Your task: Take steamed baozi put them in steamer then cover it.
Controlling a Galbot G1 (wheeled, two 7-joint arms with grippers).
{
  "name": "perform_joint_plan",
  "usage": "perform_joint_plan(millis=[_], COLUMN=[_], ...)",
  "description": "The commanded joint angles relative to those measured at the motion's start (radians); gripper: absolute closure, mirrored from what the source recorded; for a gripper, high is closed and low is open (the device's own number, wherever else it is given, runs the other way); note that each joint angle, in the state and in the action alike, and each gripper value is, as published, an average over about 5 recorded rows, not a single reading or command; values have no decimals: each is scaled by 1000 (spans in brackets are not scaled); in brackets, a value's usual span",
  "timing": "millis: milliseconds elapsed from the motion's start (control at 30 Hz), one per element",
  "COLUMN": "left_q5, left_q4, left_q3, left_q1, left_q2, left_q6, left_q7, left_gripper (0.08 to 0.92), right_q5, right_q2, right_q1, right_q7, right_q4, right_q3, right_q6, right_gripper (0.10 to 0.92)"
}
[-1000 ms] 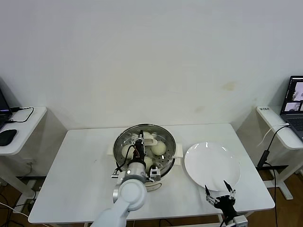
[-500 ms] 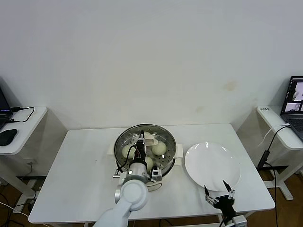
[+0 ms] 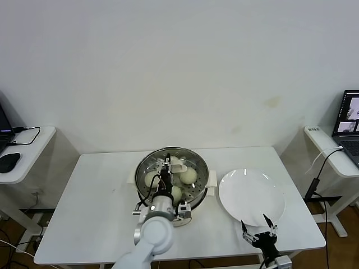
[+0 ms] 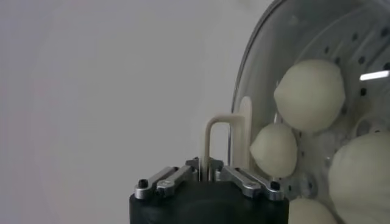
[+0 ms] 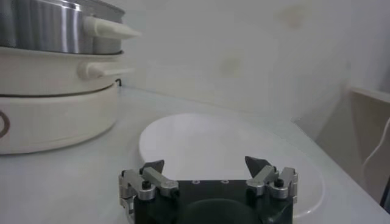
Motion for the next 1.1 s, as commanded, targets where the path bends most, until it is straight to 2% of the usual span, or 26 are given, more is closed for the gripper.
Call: perform_joint_plan(millis=[33,200,333,433,533,633,700,867,1100], left_q5=[-80,-210,-460,-757,-1112,-1327,-1425,-1699,-1758], left_q4=[-126,-254,-343,-396,-396,-304,-240,-201,-202], left_q3=[-5,-40,-135,-246,-402,-555,-610,-638,-620], left_q1=[90,186,300,426,535,597,621,690,753], left_q2=[37,100,148,185,211,194,182,177,117], left_q6=[-7,-35,-117,-204,-388,-640,-730,-695,-693], left_q7=[-82,-171,-325,-436,-493,-541,-573,-566,-574], left_gripper=[567,429,307,229,186,178,177,177,177], right_q5=[1,7,19,23,22,22,25,61,175], right_q2=[-3,-14,-31,-36,-30,-29,-32,-61,-113], right_q1=[-3,-8,-17,-20,-17,-14,-14,-32,-59], right_q7=[0,0,0,-1,-1,-3,-4,3,16], right_q4=[3,8,14,18,22,20,16,28,66], right_q3=[0,2,7,8,6,4,-2,-13,-37], right_q6=[1,3,8,9,7,15,26,51,38], right_gripper=[203,203,203,203,203,203,203,203,203])
